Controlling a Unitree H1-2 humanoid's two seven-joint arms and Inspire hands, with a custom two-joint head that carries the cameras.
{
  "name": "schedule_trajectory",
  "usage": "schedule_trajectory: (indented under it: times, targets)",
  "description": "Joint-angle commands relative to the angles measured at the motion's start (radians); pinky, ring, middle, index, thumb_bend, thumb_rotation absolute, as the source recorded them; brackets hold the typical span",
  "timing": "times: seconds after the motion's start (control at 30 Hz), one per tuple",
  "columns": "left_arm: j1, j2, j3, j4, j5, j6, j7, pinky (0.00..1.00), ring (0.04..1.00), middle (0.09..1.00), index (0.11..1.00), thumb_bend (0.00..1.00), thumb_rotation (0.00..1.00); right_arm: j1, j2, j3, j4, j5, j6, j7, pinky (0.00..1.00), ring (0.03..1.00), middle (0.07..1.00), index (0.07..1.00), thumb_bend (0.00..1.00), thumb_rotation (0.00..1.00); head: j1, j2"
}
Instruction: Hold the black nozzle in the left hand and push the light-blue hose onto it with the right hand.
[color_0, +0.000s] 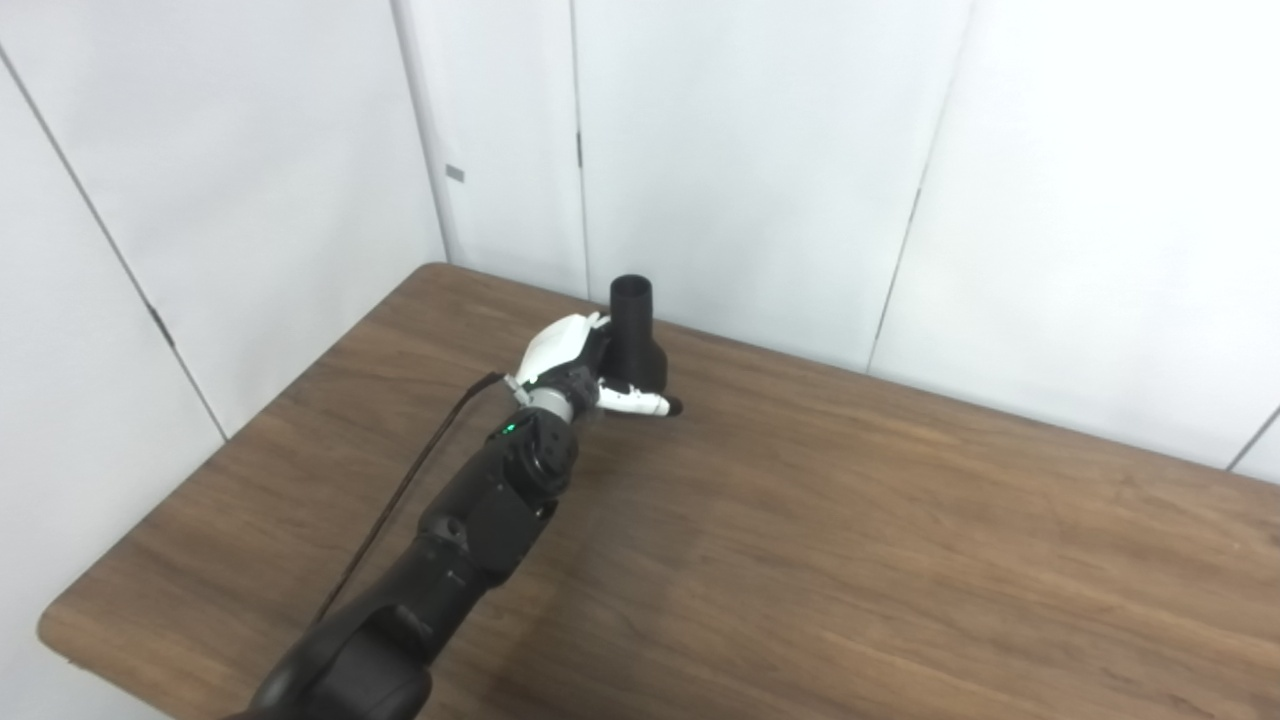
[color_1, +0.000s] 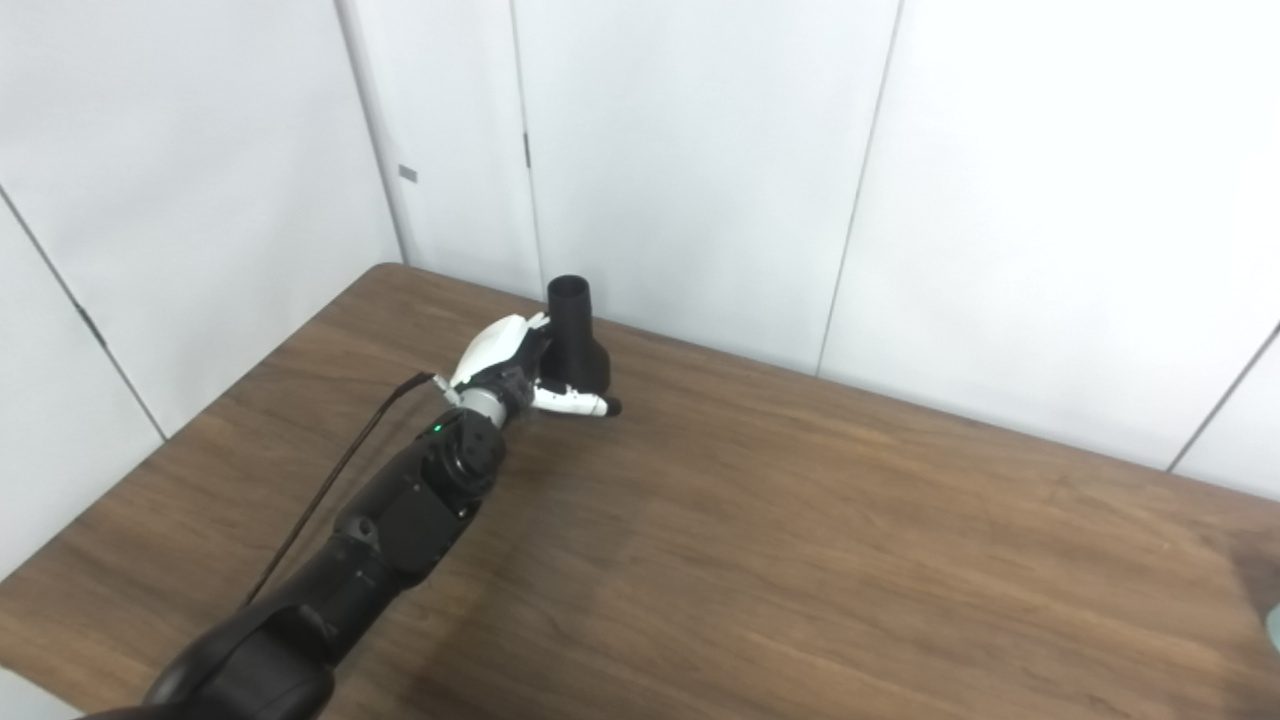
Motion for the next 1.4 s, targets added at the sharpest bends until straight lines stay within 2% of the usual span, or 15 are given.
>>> schedule_trajectory:
  times: [0.0,0.1,0.17,0.23,0.27,0.3,0.33,0.4,0.47,0.6,0.83,1.03,1.2,1.3,1.37]
  targets:
    - [0.038,-0.019,-0.037,0.076,-0.01,-0.003,-0.067,0.95,0.996,0.976,0.878,1.0,0.33,0.033,-0.006,-0.001,-0.005,-0.009,0.038,0.007,0.35,0.528,0.58,0.489,0.5,0.18,-0.002,0.002]
    - [0.047,-0.02,-0.04,0.118,0.0,-0.07,-0.022,0.99,0.951,0.928,0.847,1.0,0.31,0.041,-0.002,-0.003,-0.016,-0.006,0.04,0.007,0.36,0.528,0.578,0.489,0.5,0.18,-0.011,0.006]
    - [0.053,-0.022,-0.044,0.166,0.019,-0.143,0.041,1.0,0.823,0.778,0.748,1.0,0.22,0.047,0.001,-0.004,-0.03,-0.003,0.049,0.007,0.36,0.527,0.576,0.488,0.5,0.18,-0.017,0.008]
    - [0.052,-0.027,-0.05,0.232,0.039,-0.204,0.103,0.98,0.739,0.656,0.621,0.96,0.06,0.052,0.002,-0.005,-0.039,0.001,0.052,0.008,0.36,0.53,0.579,0.489,0.5,0.18,-0.022,0.009]
    - [0.051,-0.03,-0.058,0.271,0.052,-0.236,0.136,0.97,0.715,0.619,0.557,0.74,0.06,0.054,0.002,-0.005,-0.042,0.001,0.053,0.009,0.36,0.532,0.58,0.489,0.5,0.18,-0.025,0.011]
    - [0.051,-0.034,-0.066,0.305,0.063,-0.267,0.17,0.94,0.67,0.567,0.493,0.61,0.02,0.056,0.003,-0.006,-0.046,0.002,0.057,0.009,0.36,0.534,0.582,0.519,0.8,0.5,-0.025,0.011]
    - [0.05,-0.036,-0.073,0.33,0.069,-0.29,0.194,0.92,0.651,0.552,0.469,0.57,0.01,0.057,0.003,-0.006,-0.05,0.002,0.061,0.009,0.36,0.536,0.585,0.53,0.9,0.61,-0.026,0.012]
    - [0.052,-0.038,-0.095,0.376,0.086,-0.342,0.235,0.9,0.622,0.534,0.452,0.53,0.0,0.058,0.002,-0.006,-0.051,0.004,0.062,0.01,0.36,0.543,0.591,0.545,0.98,0.7,-0.026,0.013]
    - [0.054,-0.038,-0.114,0.409,0.096,-0.383,0.266,0.89,0.602,0.526,0.448,0.52,0.0,0.059,0.002,-0.005,-0.051,0.004,0.057,0.011,0.37,0.55,0.598,0.553,1.0,0.72,-0.027,0.014]
    - [0.066,-0.038,-0.141,0.442,0.104,-0.445,0.312,0.88,0.571,0.512,0.45,0.52,0.0,0.062,0.004,-0.004,-0.066,0.007,0.061,0.014,0.38,0.555,0.602,0.56,0.98,0.71,-0.028,0.017]
    - [0.094,-0.045,-0.184,0.477,0.125,-0.546,0.426,0.8,0.459,0.479,0.482,0.53,0.0,0.064,0.0,-0.001,-0.063,0.004,0.051,0.018,0.41,0.581,0.626,0.582,0.92,0.71,-0.029,0.022]
    - [0.116,-0.045,-0.199,0.432,0.148,-0.569,0.444,0.79,0.471,0.449,0.502,0.51,0.0,0.062,0.005,0.003,-0.072,0.002,0.06,0.018,0.42,0.587,0.63,0.59,0.89,0.71,-0.041,0.024]
    - [0.136,-0.041,-0.207,0.4,0.166,-0.597,0.459,0.78,0.462,0.448,0.506,0.5,0.0,0.068,0.015,0.006,-0.094,0.003,0.056,0.018,0.43,0.594,0.638,0.597,0.87,0.71,-0.103,0.029]
    - [0.165,-0.034,-0.207,0.344,0.173,-0.614,0.462,0.76,0.464,0.449,0.508,0.5,0.0,0.083,0.019,0.008,-0.129,0.0,0.063,0.019,0.5,0.657,0.693,0.646,0.77,0.71,-0.161,0.039]
    - [0.195,-0.027,-0.204,0.282,0.173,-0.631,0.45,0.77,0.474,0.45,0.505,0.5,0.0,0.097,0.021,0.008,-0.157,0.0,0.06,0.02,0.57,0.702,0.728,0.685,0.63,0.68,-0.197,0.047]
